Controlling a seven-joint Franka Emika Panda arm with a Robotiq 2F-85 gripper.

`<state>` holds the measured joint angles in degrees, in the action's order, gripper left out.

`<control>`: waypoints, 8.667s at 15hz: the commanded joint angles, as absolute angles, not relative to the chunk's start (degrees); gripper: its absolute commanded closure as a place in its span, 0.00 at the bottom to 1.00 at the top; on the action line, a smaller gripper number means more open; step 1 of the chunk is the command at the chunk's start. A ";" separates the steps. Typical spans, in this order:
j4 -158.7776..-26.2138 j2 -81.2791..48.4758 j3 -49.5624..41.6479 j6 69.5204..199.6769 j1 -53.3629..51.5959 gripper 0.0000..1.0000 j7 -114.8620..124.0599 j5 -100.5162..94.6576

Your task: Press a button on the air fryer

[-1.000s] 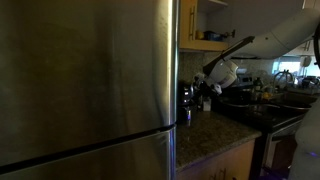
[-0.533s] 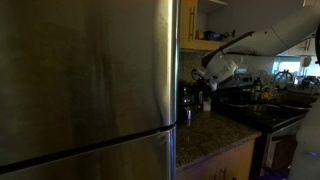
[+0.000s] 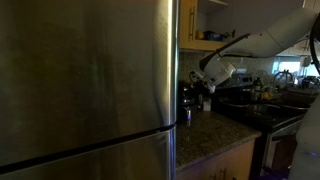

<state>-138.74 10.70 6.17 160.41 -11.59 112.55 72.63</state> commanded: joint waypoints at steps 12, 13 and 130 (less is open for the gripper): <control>-137.09 4.41 9.52 175.85 -12.07 0.00 111.92 80.29; -136.97 4.23 9.52 177.03 -12.08 0.00 111.85 80.49; -131.06 -2.72 9.97 182.84 -13.30 0.00 134.61 66.37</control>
<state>-131.94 -3.14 9.10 181.83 -13.90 135.05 65.79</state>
